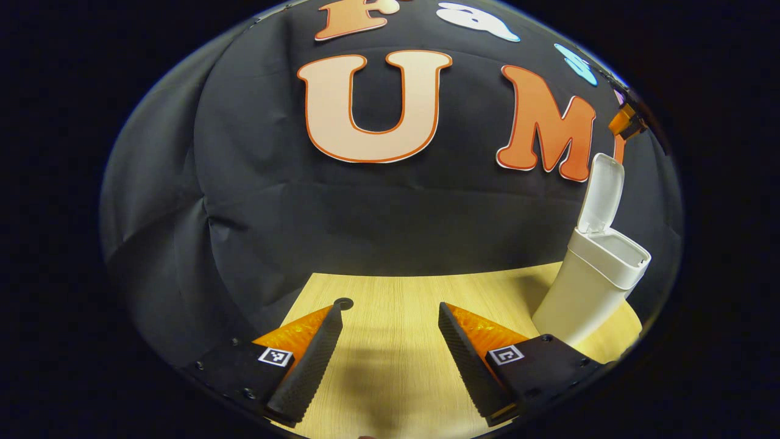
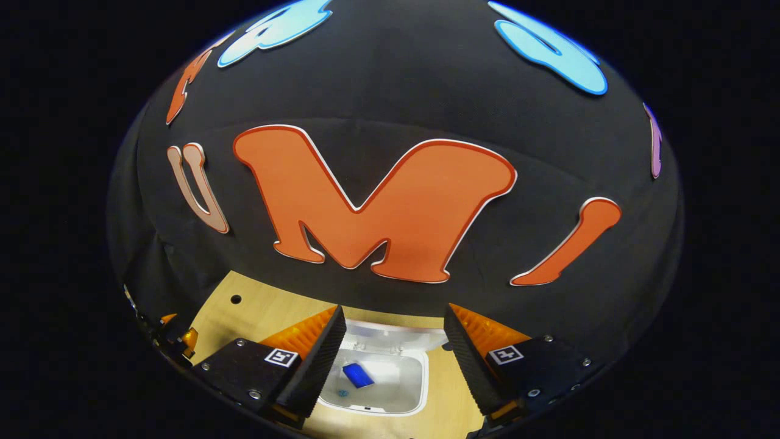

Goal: Press the lid of the desktop garbage bin to open it, pick up the crumpled paper on the desktop and throw it into the bin, then pick up the pop can on the desktop and drop it into the bin, and finally close the garbage bin lid.

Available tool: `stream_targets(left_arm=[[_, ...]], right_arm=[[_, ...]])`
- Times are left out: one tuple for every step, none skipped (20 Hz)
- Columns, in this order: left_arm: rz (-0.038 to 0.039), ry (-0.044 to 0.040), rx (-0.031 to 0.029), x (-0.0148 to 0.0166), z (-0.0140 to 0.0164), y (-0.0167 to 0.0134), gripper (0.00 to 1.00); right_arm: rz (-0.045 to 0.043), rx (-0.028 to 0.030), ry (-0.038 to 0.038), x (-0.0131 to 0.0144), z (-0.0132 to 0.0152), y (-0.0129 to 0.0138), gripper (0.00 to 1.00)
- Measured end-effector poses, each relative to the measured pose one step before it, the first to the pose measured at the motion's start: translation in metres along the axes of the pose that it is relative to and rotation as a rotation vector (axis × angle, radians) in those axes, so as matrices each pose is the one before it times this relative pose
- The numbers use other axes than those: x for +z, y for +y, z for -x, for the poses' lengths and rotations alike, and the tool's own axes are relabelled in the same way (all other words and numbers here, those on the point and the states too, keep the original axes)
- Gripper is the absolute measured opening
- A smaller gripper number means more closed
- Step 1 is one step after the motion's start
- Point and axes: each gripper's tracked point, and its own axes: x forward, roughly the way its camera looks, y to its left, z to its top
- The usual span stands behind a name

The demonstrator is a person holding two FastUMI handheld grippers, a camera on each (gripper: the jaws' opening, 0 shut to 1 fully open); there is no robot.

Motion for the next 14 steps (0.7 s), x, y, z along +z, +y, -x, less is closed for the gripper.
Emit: stream_targets(left_arm=[[0.00478,0.0012,0.00008,-0.00099,0.00007,0.00062,1.0],[0.0062,0.00208,0.0007,-0.0012,-0.0009,0.00144,1.0],[0.00388,0.00317,0.00297,-0.00089,-0.00018,0.00194,1.0],[0.00092,0.00269,0.0048,-0.00105,0.00029,0.00306,1.0],[0.00025,0.00164,0.0046,-0.00097,-0.00044,0.00141,1.0],[0.0016,0.00056,0.0027,0.00017,0.00046,0.002,1.0],[0.00033,0.00073,0.0037,-0.00028,-0.00105,0.00214,1.0],[-0.00126,0.00064,0.00495,-0.00023,0.00107,0.00263,1.0],[0.00155,-0.00012,0.0024,-0.00067,0.00107,0.00137,1.0],[0.00381,0.00173,0.00089,0.00079,0.00018,0.00049,1.0],[0.00307,-0.00149,-0.00038,-0.00016,-0.00042,0.00063,1.0],[0.00175,-0.00206,-0.00028,0.0009,0.00104,-0.00032,1.0],[0.00156,-0.00029,-0.0023,-0.00055,-0.00025,-0.00039,1.0],[0.00107,0.0025,-0.00186,-0.0014,0.00009,-0.00009,1.0]], right_arm=[[-0.00742,0.0002,0.01424,-0.00093,-0.01032,0.0,0.98],[-0.0027,-0.01025,0.01428,-0.00197,-0.0096,-0.00327,0.98],[0.00498,-0.00952,0.02006,-0.00431,-0.01039,-0.00245,0.98],[0.00595,-0.01129,0.0195,-0.00535,-0.00902,-0.00303,0.99],[0.00021,-0.00694,0.01635,-0.00379,-0.00883,-0.001,0.99],[-0.00406,-0.00076,0.01524,-0.00373,-0.00657,-0.00042,0.99],[-0.00637,-0.00331,0.01377,-0.00423,-0.00659,-0.0004,0.99],[-0.00374,-0.00181,0.01289,-0.00429,-0.00368,-0.00106,0.99],[-0.00154,-0.00463,0.01621,-0.00484,-0.00315,-0.00215,0.99],[-0.00396,0.00111,0.01041,-0.00345,-0.00062,-0.00067,0.99],[-0.00609,-0.00003,0.00367,-0.001,0.00046,-0.00036,0.99],[-0.00377,0.00111,0.0044,-0.00177,0.00084,-0.0002,0.99],[-0.0008,0.0014,0.00582,-0.00296,0.00277,-0.0018,0.99],[0.0022,0.00309,0.00457,-0.0041,0.00394,-0.00037,0.99]])
